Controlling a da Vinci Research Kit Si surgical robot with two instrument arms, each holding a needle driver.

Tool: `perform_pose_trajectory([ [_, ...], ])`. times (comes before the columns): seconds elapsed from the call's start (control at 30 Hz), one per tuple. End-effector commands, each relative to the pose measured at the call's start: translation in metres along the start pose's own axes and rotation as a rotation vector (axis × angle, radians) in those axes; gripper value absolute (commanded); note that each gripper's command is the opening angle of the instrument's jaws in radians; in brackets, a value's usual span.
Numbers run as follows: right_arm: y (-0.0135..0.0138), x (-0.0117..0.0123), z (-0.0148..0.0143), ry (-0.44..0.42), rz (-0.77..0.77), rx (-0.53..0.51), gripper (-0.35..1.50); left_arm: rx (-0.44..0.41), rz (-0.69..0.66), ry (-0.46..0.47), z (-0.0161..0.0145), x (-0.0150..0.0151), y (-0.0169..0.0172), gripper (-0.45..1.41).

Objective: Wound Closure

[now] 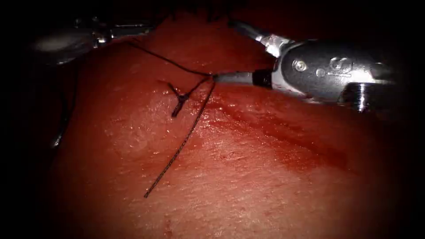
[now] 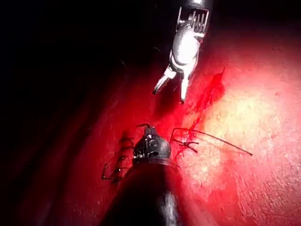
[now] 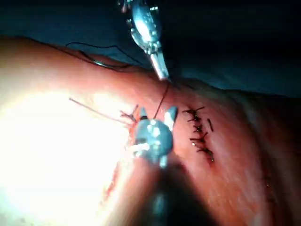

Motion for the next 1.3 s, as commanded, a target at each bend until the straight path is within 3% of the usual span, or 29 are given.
perform_pose_trajectory([
  [0.03,0.0007,-0.0008,-0.0004,-0.003,0.004,-0.009,1.32,-0.001,0.000,0.001,0.0008,0.0000,0.0001,-0.45],
  [0.07,0.0018,-0.0013,-0.0022,-0.007,0.016,-0.028,1.32,-0.016,0.015,-0.016,0.0029,-0.0004,-0.0006,-0.45],
  [0.17,0.0027,-0.0017,-0.0037,-0.025,0.026,-0.036,1.30,-0.035,0.005,-0.048,0.0048,-0.0008,-0.0010,-0.45],
  [0.23,0.0036,-0.0022,-0.0051,-0.064,0.042,-0.062,1.28,-0.107,-0.020,-0.135,0.0091,-0.0020,-0.0012,-0.45],
  [0.37,0.0036,-0.0021,-0.0049,-0.091,0.051,-0.085,1.28,-0.218,-0.043,-0.236,0.0134,-0.0035,-0.0001,-0.38],
  [0.43,0.0035,-0.0020,-0.0047,-0.091,0.051,-0.082,1.28,-0.234,-0.080,-0.271,0.0141,-0.0039,0.0004,-0.21],
  [0.47,0.0034,-0.0020,-0.0046,-0.094,0.051,-0.081,1.28,-0.244,-0.098,-0.295,0.0144,-0.0041,0.0007,0.05],
  [0.53,0.0033,-0.0019,-0.0044,-0.096,0.051,-0.081,1.28,-0.258,-0.136,-0.331,0.0144,-0.0043,0.0010,0.32],
  [0.57,0.0032,-0.0019,-0.0042,-0.095,0.051,-0.081,1.28,-0.273,-0.166,-0.364,0.0140,-0.0043,0.0010,0.57],
  [0.73,0.0029,-0.0017,-0.0035,-0.101,0.051,-0.075,1.30,-0.294,-0.210,-0.430,0.0121,-0.0046,0.0006,1.11],
  [1.07,0.0025,-0.0013,-0.0031,-0.102,0.052,-0.071,1.30,-0.204,-0.201,-0.457,0.0122,-0.0043,-0.0030,1.11],
  [1.17,0.0024,-0.0012,-0.0028,-0.104,0.052,-0.074,1.30,-0.177,-0.202,-0.460,0.0133,-0.0042,-0.0032,0.98],
  [1.3,0.0018,-0.0010,-0.0019,-0.106,0.052,-0.066,1.30,-0.073,-0.068,-0.474,0.0144,-0.0055,-0.0036,0.96],
])
